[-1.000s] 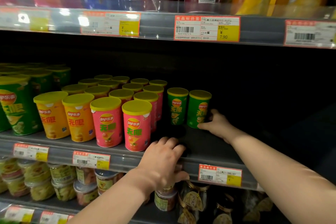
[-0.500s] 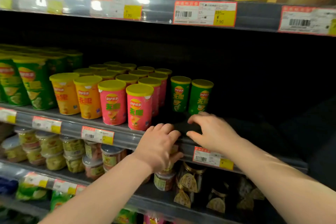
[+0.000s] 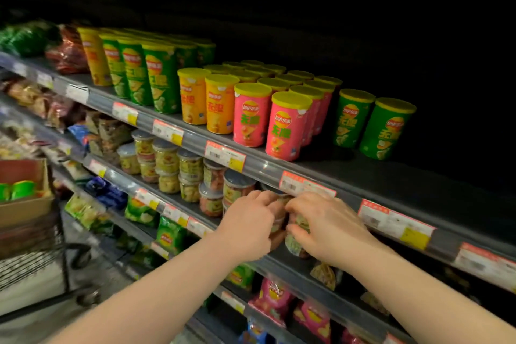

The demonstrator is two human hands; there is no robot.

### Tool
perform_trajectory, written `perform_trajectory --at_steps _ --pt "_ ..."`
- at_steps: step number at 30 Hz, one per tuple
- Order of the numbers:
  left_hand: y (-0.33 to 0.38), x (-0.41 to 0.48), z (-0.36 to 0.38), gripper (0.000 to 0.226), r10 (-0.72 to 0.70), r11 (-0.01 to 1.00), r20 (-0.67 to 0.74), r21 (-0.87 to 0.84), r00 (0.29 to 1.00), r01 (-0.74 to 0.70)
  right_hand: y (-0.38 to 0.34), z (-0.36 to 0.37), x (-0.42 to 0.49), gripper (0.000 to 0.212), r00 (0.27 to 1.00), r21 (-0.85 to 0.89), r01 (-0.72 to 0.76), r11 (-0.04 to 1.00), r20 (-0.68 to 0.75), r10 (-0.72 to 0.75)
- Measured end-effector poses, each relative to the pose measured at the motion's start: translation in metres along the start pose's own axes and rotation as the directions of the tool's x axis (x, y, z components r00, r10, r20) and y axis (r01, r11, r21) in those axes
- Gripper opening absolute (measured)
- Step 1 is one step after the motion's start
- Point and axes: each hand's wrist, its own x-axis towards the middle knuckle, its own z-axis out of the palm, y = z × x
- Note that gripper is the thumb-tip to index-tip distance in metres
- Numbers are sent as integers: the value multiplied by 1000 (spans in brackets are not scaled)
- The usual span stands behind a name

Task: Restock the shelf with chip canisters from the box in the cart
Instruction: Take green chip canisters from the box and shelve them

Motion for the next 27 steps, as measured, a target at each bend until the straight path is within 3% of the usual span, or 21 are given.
perform_trajectory --at_steps 3,12,27 --pt "-15 -19 7 51 -80 994 89 88 993 72 -18 19 7 35 996 -34 -12 999 84 15" --pt "-108 -115 13 47 -235 972 204 57 951 228 -111 87 59 39 964 -76 38 996 264 -17" --pt "-287 -359 1 51 -625 766 386 139 678 627 -372 191 143 39 820 26 290 957 509 -262"
